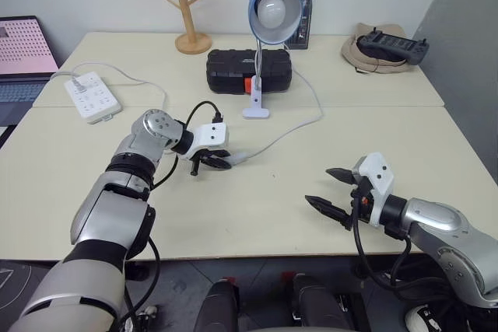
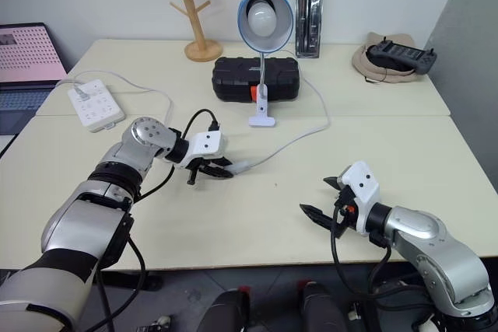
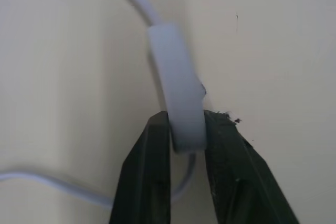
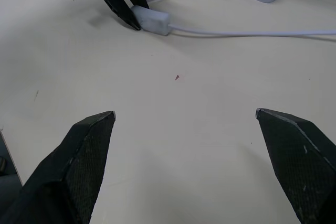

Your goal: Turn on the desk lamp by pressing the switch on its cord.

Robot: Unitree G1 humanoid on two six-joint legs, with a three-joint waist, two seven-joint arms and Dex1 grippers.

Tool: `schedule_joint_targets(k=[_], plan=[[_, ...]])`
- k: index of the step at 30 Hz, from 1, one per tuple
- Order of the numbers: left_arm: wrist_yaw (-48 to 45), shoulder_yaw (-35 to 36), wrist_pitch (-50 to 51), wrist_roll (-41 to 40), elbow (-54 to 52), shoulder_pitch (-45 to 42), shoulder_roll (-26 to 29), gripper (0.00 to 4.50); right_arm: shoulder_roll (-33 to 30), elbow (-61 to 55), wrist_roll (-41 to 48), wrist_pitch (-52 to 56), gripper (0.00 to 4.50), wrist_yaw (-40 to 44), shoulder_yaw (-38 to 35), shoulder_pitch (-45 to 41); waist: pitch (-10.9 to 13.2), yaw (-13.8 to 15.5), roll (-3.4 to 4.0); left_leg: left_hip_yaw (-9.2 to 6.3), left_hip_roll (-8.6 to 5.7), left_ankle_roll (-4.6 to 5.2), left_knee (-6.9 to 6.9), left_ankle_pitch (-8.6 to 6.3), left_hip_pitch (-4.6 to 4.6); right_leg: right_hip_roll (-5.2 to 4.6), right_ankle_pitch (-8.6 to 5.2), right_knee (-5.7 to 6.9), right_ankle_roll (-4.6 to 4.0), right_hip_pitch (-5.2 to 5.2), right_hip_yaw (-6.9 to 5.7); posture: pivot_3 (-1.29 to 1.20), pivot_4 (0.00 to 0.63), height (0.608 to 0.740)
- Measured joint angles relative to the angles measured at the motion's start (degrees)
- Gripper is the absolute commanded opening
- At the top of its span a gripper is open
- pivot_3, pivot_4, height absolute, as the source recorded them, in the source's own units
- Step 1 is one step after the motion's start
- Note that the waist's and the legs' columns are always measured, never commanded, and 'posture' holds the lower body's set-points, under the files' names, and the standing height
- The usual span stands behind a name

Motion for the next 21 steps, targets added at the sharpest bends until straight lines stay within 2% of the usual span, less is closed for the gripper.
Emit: schedule_joint_targets(k=[6,9,15,19,21], plan=[[0.1,0.0,-0.4,0.3,0.2,-0.1,0.2,0.4,0.0,0.0,0.4,0.1,4.5,0.0,0.0,0.0,0.0,0.0,0.0,0.0,0.02,0.0,0.0,0.0,0.0,0.02,0.0,0.0,0.0,0.0,0.0,0.0,0.15,0.74],[-0.8,1.2,3.0,-0.8,0.6,-0.3,-0.3,0.4,0.1,0.0,1.0,0.2,4.5,-0.2,-0.1,0.0,0.0,0.0,0.0,0.0,0.01,0.0,0.0,0.0,-0.02,0.02,0.0,0.0,0.0,0.0,-0.01,0.0,0.15,0.74],[-10.4,8.2,27.2,-11.1,-4.3,-2.2,-4.9,0.4,2.9,0.2,5.1,2.0,4.5,-1.6,-2.8,0.1,0.0,0.0,-0.03,-0.11,-0.01,0.0,0.03,0.0,-0.12,0.02,0.0,-0.03,0.0,0.0,-0.09,0.0,0.15,0.74],[-13.3,9.6,47.9,-19.5,-18.1,-1.7,-5.5,0.4,6.3,1.1,12.4,5.7,4.5,-3.7,-7.3,0.1,0.0,-0.1,-0.01,-0.17,0.03,0.0,-0.03,0.0,-0.08,0.02,-0.01,0.0,-0.03,0.0,-0.1,0.0,0.15,0.74],[-13.8,10.2,62.3,-25.6,-28.2,0.4,-6.2,0.4,10.4,3.0,18.9,8.1,4.5,-7.0,-10.6,-1.2,0.0,-0.3,0.01,-0.19,0.07,0.0,-0.03,0.0,-0.05,0.03,-0.03,0.05,-0.08,0.0,-0.1,0.0,0.15,0.74]])
